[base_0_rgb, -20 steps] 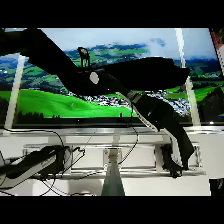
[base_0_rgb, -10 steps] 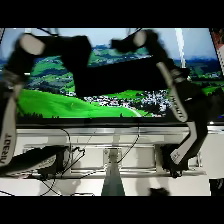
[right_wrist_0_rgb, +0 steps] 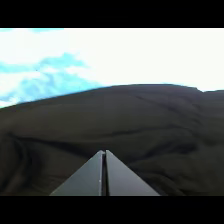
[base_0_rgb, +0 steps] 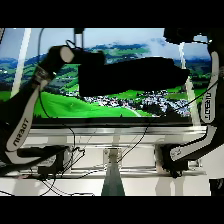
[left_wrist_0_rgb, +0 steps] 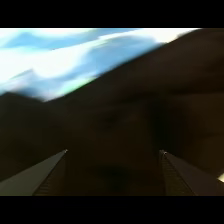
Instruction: Fold the clothes and pants, and hang the long-sleeved shirts on hangers.
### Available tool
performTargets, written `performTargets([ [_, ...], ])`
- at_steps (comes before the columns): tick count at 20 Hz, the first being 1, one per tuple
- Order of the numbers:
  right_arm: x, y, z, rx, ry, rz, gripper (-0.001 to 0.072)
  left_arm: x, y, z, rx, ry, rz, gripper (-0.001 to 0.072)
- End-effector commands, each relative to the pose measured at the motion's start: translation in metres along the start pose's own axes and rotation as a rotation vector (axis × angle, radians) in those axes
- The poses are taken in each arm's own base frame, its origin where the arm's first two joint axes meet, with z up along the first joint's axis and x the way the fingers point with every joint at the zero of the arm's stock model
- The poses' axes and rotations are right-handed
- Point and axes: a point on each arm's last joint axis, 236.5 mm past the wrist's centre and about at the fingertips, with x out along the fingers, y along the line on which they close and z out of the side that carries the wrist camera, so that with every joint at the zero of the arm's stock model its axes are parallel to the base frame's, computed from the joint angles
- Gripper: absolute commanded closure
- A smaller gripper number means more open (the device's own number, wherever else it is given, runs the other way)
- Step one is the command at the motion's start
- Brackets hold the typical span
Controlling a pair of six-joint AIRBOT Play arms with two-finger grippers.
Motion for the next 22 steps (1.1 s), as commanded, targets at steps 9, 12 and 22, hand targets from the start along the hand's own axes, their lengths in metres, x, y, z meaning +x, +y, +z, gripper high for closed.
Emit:
performTargets([
  [9, 0.011, 0.014, -0.007, -0.054, 0.021, 0.034, 0.0690, -0.003, 0.157, -0.124, -0.457, 0.202, -0.036, 0.0094],
  [12, 0.021, 0.026, -0.014, -0.072, 0.034, 0.045, 0.0691, 0.029, 0.137, -0.156, -0.487, 0.269, -0.093, 0.0097],
  [22, 0.055, 0.091, -0.042, -0.164, 0.075, 0.109, 0.0690, 0.016, 0.101, -0.095, -0.424, 0.168, -0.235, 0.0701],
])
